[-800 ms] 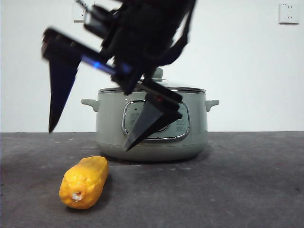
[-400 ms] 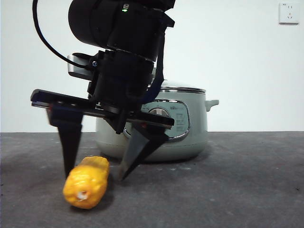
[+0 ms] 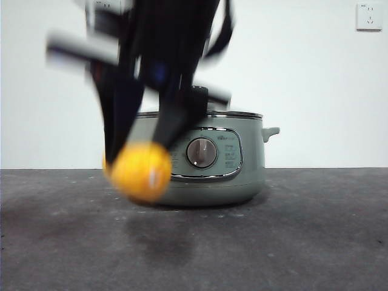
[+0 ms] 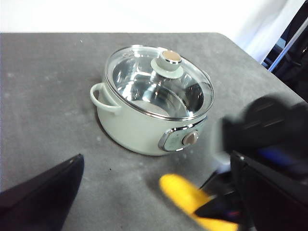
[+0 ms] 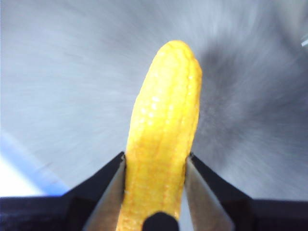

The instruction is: Pick up the corn,open the lid,put the corn in the pot,close the lid

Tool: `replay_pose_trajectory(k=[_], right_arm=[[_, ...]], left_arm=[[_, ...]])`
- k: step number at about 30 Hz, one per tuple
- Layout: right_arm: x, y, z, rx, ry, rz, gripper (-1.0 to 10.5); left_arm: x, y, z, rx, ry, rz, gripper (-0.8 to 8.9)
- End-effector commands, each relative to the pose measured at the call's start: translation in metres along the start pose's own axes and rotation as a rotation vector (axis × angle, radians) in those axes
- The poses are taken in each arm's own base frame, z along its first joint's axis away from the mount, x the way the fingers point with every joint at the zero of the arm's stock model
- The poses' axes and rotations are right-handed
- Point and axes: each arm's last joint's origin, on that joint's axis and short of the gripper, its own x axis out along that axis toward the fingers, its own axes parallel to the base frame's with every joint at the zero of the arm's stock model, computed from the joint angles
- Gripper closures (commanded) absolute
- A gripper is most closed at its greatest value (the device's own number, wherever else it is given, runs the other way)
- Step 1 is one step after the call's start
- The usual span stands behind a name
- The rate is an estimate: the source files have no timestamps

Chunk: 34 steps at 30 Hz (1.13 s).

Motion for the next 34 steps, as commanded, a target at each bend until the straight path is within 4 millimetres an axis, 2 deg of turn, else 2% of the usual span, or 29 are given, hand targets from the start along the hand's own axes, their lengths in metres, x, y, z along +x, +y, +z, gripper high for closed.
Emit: replay_pose_trajectory(k=[1,4,8,10,15,23,28,34], right_arm=[[-0.048,0.005,-0.006,-0.067,-0.097,-0.021,9.6],[-0.120,-0.001,-0.025,-0.064,-0.268,-0.084,9.6],[-0.191,-0.020,-0.063,-0.022,-0.419,-0.195,9.6],[-0.217,-0.031,-0.085,0.009,-0.469,-0.265,9.6],[-0.246,-0.045,-0.119,0.083,-0.516,-0.305,9.6],[-0.266,-0.060,-0.158,0.170,-0.516,-0.362,9.6],[-0.271,-0.066,-0.173,0.206,-0.503,-0.393,9.6],[-0.272,-0.068,-0.177,0.219,-0.501,-0.391,9.6]], left_arm=[[0.004,0.001,0.004,0.014,-0.007,-0.015,2.03],[0.016,0.004,0.014,0.054,-0.037,-0.046,2.03],[0.040,0.003,0.037,0.088,-0.018,-0.117,2.09],[0.059,-0.001,0.055,0.124,0.012,-0.163,2.16],[0.102,-0.012,0.084,0.192,0.067,-0.178,2.16],[0.193,-0.033,0.113,0.325,0.161,-0.137,2.16],[0.252,-0.044,0.116,0.365,0.184,-0.127,2.16],[0.305,-0.045,0.103,0.402,0.212,-0.083,2.16]])
